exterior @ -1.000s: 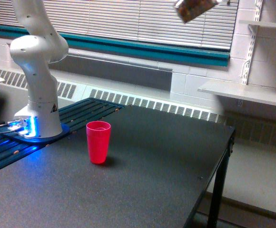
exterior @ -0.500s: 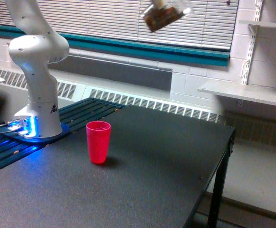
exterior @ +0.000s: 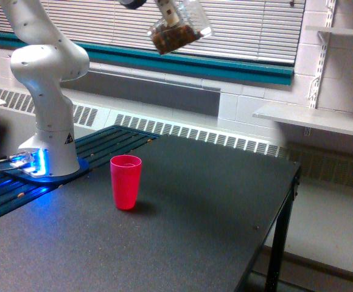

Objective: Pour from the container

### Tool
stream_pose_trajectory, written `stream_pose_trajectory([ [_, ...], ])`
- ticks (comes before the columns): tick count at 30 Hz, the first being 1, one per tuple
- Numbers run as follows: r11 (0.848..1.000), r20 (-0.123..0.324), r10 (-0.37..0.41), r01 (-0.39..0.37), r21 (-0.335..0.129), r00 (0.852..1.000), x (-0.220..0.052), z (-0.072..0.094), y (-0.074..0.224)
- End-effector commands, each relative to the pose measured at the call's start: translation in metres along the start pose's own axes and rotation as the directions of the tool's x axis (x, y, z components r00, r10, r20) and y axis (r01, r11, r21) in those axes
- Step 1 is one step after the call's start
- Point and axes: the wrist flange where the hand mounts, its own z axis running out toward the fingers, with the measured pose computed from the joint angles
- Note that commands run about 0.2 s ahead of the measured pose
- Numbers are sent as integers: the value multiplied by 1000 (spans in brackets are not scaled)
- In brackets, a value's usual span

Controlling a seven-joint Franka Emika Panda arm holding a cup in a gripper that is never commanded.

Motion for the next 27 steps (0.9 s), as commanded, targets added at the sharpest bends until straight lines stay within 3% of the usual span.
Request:
stream_pose_trajectory([
  [1, 999, 10, -34, 34, -26, 999, -19, -3, 5],
  [27, 989, 85, -11, 23, -143, 996, -90, -13, 36],
])
